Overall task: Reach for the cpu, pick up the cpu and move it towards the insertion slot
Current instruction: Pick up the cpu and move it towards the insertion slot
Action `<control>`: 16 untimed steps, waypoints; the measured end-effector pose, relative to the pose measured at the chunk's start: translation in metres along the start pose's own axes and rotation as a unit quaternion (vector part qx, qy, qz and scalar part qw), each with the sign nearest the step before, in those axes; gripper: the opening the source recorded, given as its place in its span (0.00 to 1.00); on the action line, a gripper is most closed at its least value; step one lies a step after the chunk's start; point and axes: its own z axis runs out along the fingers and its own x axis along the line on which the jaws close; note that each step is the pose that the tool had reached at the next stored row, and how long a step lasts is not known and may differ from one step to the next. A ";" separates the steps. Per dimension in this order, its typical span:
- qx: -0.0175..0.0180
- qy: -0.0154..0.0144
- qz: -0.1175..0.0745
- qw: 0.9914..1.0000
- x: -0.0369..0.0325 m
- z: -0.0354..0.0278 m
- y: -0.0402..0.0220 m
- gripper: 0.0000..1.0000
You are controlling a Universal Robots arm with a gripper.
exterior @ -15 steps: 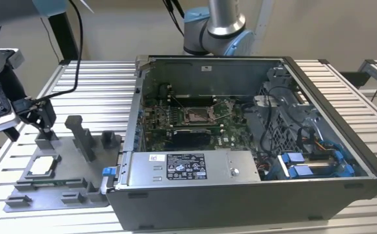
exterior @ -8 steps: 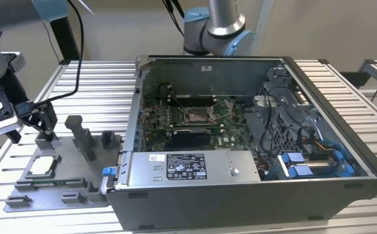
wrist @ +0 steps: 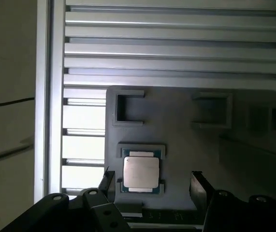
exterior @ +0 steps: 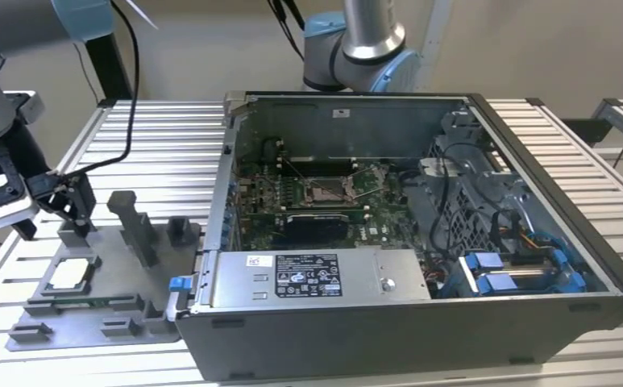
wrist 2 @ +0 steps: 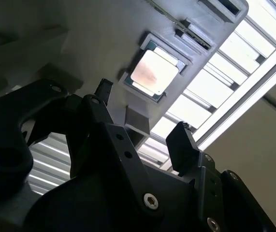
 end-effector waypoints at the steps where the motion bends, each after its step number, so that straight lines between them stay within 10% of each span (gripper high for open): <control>1: 0.000 0.000 0.000 1.000 0.0001 0.0007 0.0000 1.00; 16: 0.000 0.000 0.000 1.000 0.0008 0.0057 -0.0002 1.00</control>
